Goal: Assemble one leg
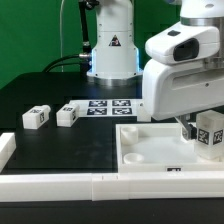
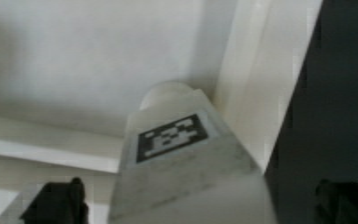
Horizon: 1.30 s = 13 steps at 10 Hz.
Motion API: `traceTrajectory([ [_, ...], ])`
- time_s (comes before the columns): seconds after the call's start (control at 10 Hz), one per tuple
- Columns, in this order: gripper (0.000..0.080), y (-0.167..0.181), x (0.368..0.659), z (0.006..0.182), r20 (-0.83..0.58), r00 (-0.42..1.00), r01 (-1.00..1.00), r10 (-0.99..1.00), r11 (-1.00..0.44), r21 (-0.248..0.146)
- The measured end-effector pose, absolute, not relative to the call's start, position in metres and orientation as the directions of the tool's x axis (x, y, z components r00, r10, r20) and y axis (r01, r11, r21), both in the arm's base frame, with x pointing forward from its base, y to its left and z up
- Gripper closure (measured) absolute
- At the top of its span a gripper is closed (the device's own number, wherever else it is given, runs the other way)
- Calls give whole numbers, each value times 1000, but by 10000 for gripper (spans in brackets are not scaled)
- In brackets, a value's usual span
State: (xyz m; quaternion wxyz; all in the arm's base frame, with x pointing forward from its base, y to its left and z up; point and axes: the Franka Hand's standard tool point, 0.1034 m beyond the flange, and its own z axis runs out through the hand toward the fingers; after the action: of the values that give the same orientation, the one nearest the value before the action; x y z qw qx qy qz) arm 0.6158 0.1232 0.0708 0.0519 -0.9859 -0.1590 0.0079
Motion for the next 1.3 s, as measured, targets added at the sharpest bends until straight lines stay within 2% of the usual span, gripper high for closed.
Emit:
traceTrajectory([
  [0.3,151,124,615,70,2,941,337,339,-936,-105],
  [0.5,412,124,615,70,2,941,337,339,-936,-106],
  [0.6,412,122,616,70,0,949,315,316,-943,-104],
  [0.7,505,121,616,69,-3,954,298,300,-949,-103],
  [0.8,505,121,616,69,-6,962,269,271,-958,-103],
  [1.1,505,120,616,68,-43,982,-189,-186,-978,-84],
  [1.3,505,119,616,68,-63,871,-490,-487,-870,-60],
])
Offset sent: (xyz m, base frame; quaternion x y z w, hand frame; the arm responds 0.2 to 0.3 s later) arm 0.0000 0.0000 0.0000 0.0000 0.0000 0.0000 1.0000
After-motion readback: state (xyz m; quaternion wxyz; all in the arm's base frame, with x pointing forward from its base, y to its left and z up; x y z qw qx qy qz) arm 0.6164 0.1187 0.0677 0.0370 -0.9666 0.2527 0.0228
